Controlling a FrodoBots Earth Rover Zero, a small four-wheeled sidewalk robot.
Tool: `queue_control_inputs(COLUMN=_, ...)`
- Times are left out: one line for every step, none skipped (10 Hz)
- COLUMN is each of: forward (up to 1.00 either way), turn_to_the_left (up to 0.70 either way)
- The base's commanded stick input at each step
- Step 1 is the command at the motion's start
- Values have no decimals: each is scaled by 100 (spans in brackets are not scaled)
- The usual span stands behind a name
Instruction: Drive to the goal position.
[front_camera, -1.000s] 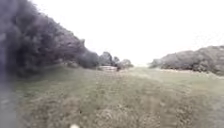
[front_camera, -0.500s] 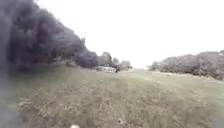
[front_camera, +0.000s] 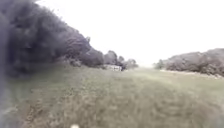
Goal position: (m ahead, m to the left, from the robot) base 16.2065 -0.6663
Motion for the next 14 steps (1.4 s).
queue_control_inputs(forward=85, turn_to_the_left=0)
queue_control_inputs(forward=85, turn_to_the_left=0)
queue_control_inputs(forward=85, turn_to_the_left=0)
queue_control_inputs(forward=85, turn_to_the_left=-14)
queue_control_inputs(forward=85, turn_to_the_left=-34)
queue_control_inputs(forward=85, turn_to_the_left=-34)
queue_control_inputs(forward=85, turn_to_the_left=-34)
queue_control_inputs(forward=85, turn_to_the_left=-34)
queue_control_inputs(forward=85, turn_to_the_left=-34)
queue_control_inputs(forward=85, turn_to_the_left=-34)
queue_control_inputs(forward=85, turn_to_the_left=-34)
queue_control_inputs(forward=85, turn_to_the_left=-34)
queue_control_inputs(forward=85, turn_to_the_left=-29)
queue_control_inputs(forward=85, turn_to_the_left=-17)
